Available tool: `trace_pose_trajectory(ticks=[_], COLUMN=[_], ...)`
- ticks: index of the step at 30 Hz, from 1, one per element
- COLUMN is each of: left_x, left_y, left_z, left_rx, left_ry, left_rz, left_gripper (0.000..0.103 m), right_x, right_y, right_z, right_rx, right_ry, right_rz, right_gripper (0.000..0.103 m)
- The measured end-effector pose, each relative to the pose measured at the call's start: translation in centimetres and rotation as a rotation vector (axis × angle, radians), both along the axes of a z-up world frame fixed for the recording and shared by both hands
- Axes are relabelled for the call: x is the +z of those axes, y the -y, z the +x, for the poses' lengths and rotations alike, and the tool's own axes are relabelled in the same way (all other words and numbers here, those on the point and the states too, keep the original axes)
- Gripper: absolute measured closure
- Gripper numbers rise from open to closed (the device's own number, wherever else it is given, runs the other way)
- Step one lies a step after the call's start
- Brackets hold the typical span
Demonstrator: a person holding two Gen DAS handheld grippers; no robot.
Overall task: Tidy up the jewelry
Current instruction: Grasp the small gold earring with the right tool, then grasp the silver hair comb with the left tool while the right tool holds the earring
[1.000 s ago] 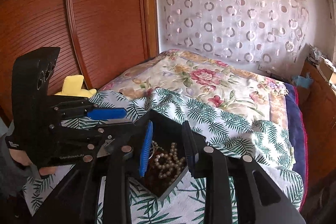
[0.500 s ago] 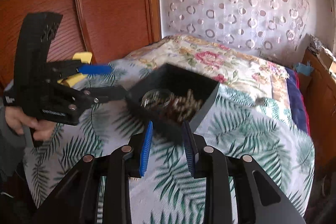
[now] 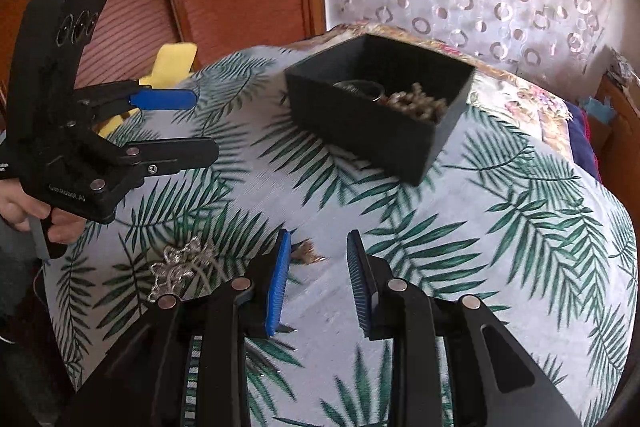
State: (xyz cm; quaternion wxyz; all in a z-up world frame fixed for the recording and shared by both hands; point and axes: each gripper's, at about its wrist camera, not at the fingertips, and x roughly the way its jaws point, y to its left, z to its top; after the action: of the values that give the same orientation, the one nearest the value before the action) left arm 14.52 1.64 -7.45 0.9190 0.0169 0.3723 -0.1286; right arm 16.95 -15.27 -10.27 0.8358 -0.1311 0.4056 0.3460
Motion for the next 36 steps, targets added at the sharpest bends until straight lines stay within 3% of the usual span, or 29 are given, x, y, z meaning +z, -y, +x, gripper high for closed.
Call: trace_pose_trajectory(ticks=[8,11,19,28,36], left_x=[-0.3,-0.5,-1.0,-1.1,-1.8], left_y=[-0.8,-0.9,-1.0,1.2,3.5], left_z=[-1.5,-2.1,-3.5,-4.9,-4.9], left_rx=[0.014,0.017,0.02,-0.041,-0.109], left_ry=[-0.007,-0.013,-0.033,-0.059,-0.101], left_rz=[-0.008,-0.009,-0.015,-0.032,-0.061], left_gripper=[0.014,0.014,0.014,0.015,0.05], right_x=[-0.5,-0.6,0.5,2.0,1.4], right_y=[-1.2,-1.3,0.1,3.2,3.9], right_z=[-0.1,-0.1,-0.8,-3.4,-4.4], right_rx=[0.006,0.015,-0.008,-0.065,-0.078], right_ry=[0.035,0.04,0.068,0.078,0.071], right_rz=[-0.091,-0.113,-0.065,0.021,0.026], right_gripper=[0.073,0.088,0.091,0.091,0.091])
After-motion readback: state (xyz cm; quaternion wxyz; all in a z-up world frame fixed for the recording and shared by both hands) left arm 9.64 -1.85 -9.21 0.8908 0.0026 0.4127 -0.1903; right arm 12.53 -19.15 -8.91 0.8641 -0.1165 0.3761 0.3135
